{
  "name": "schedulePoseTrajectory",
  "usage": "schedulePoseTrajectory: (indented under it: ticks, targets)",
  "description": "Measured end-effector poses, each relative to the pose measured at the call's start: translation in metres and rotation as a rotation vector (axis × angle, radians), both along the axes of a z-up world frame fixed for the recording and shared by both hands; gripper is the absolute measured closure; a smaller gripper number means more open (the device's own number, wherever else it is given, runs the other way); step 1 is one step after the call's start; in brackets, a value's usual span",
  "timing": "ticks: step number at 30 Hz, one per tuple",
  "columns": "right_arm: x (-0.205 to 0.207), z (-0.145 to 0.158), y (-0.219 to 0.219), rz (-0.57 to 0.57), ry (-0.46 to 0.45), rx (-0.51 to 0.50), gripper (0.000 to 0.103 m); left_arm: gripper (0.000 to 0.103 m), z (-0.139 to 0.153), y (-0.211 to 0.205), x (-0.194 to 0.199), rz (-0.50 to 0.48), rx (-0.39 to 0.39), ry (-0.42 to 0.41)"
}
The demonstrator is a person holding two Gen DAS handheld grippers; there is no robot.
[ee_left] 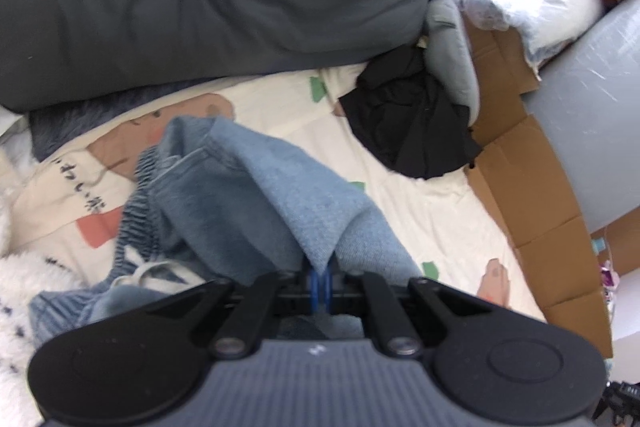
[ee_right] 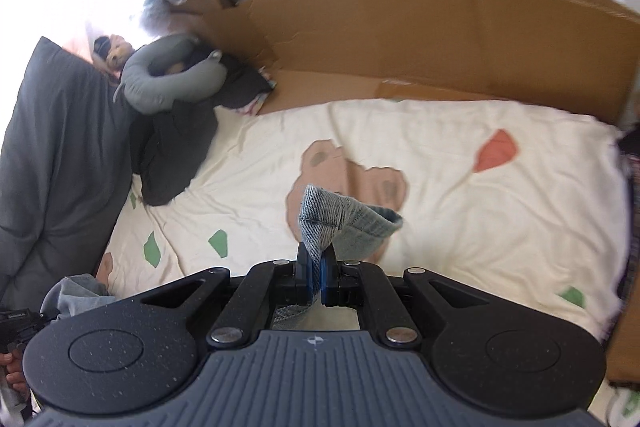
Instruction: Fold clothes
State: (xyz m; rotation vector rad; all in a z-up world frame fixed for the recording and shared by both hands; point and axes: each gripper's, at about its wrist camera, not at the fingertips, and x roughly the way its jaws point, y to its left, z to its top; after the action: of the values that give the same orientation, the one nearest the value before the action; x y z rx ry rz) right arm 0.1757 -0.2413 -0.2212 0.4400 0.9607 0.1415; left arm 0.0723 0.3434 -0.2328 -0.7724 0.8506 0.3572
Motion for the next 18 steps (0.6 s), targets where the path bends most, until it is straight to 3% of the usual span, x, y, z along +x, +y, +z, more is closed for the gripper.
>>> schedulePoseTrajectory:
  ticks: [8, 18]
  targets:
    - [-0.056, 0.041, -0.014, -0.046, 0.049, -0.011, 0.102, 0.1, 0.0, -0.004, 0.006, -0.02, -0.024, -0.013]
    - [-0.108, 0.059, -0.016, -0.122, 0.16, 0.016, 0.101, 0.1, -0.007, -0.002, 0.003, -0.036, -0.053, -0.014]
